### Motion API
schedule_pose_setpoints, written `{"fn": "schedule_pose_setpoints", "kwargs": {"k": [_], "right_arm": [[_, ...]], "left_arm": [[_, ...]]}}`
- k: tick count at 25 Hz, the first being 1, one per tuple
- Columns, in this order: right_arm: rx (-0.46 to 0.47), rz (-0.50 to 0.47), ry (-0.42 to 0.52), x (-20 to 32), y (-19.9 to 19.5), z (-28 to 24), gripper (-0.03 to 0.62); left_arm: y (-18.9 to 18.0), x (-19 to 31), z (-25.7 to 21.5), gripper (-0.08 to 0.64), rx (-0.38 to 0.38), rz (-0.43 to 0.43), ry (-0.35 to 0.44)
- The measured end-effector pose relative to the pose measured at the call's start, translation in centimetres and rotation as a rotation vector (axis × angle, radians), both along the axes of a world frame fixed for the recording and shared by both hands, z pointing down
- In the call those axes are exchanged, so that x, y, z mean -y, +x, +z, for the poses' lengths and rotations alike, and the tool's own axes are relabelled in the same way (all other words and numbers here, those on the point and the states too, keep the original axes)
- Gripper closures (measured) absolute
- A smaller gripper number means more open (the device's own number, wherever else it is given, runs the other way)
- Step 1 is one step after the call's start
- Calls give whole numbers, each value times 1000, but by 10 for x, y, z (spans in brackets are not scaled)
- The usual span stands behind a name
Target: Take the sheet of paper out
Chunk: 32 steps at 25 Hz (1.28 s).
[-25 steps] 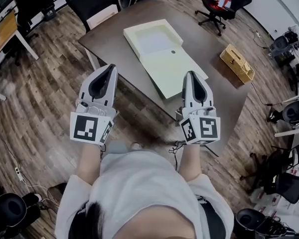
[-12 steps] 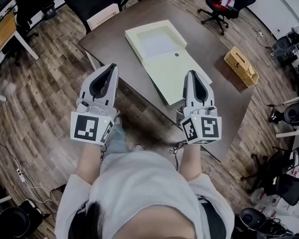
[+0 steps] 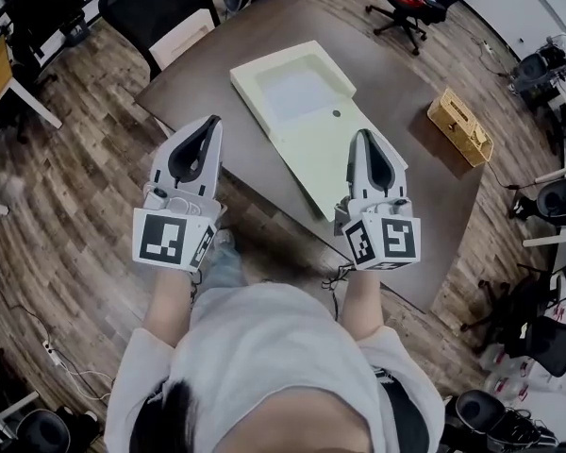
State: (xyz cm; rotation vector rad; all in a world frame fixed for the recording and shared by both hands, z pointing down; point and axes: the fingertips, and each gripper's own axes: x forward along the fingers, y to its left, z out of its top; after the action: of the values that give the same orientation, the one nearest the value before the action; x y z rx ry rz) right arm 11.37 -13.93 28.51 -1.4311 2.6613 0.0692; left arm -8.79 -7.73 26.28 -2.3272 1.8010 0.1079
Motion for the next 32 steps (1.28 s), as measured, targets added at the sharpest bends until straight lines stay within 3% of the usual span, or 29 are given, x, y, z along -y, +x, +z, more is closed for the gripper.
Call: {"fn": "schedule_pose_setpoints", "kwargs": {"k": [22,32], "right_arm": [[23,218,-121,99,-64,21,572],[51,344,-182,116,-64,36,572]], "left_arm": [[-72,146,4,551,2,243,-28],[-79,182,10,551,-18,355,-35]]}}
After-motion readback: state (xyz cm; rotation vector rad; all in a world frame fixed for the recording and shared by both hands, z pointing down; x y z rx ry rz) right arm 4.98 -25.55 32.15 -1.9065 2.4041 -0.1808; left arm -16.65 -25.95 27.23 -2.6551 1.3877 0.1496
